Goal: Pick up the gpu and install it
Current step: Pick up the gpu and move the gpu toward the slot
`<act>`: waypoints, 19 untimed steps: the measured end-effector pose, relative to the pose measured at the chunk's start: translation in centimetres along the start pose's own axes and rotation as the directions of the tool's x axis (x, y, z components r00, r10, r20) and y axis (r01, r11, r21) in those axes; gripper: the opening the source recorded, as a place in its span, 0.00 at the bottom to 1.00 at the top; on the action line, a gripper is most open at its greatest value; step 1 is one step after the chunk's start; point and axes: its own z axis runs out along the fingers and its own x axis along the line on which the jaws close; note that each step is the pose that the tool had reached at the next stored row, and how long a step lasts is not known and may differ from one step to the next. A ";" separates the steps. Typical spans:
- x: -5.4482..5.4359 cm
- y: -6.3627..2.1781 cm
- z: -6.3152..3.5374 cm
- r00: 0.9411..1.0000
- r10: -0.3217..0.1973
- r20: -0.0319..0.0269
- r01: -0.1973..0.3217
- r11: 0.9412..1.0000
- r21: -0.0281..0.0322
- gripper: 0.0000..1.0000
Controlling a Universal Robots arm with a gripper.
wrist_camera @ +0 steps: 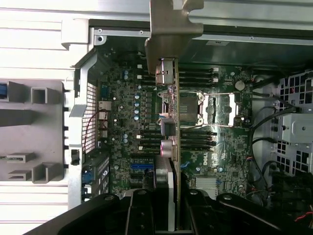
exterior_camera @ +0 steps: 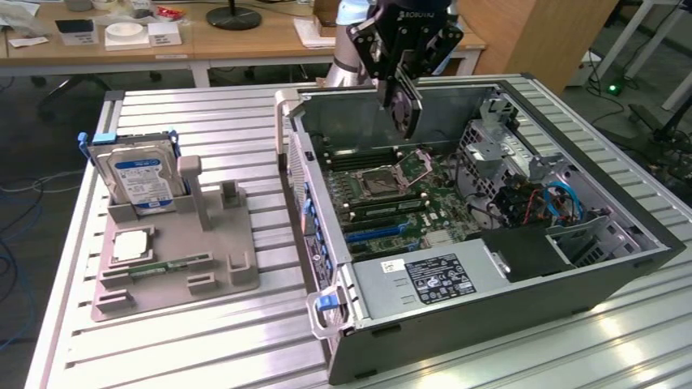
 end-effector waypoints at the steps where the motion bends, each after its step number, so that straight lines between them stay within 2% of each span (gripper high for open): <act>1: -0.1 0.00 0.00 1.000 0.000 0.000 0.000 1.000 0.000 0.28; 19: -1.4 0.00 0.03 1.000 0.000 0.000 0.000 1.000 0.000 0.28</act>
